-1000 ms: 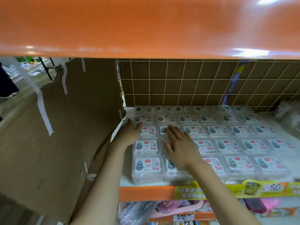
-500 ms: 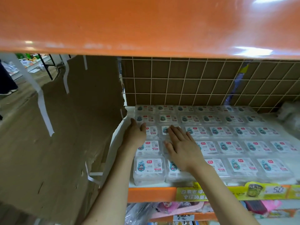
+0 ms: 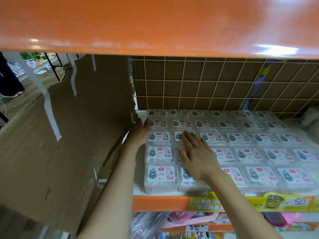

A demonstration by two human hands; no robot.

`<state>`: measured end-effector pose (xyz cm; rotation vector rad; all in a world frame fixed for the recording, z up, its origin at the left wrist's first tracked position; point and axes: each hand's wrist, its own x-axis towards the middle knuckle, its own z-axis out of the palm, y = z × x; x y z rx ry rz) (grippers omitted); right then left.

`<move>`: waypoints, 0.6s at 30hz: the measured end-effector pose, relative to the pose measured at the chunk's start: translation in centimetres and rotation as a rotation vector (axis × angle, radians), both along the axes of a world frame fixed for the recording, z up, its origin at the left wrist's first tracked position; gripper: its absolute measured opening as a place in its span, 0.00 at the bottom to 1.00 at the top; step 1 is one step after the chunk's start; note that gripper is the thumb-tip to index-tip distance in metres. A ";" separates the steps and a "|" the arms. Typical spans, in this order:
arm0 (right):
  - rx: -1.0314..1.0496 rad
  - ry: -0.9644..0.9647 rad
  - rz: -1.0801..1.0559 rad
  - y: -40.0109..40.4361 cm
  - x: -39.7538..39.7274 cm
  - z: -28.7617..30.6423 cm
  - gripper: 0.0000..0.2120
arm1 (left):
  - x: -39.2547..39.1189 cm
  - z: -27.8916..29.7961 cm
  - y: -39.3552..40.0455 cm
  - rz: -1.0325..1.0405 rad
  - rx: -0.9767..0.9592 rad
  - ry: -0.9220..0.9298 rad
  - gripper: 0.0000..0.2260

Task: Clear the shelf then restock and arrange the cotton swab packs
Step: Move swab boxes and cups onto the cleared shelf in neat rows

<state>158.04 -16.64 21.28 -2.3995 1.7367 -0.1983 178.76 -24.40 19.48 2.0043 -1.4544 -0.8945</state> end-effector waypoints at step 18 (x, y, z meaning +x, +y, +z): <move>-0.038 -0.007 0.003 -0.2 -0.2 -0.6 0.42 | -3.4 -0.3 -4.0 -0.035 -0.089 -0.214 0.31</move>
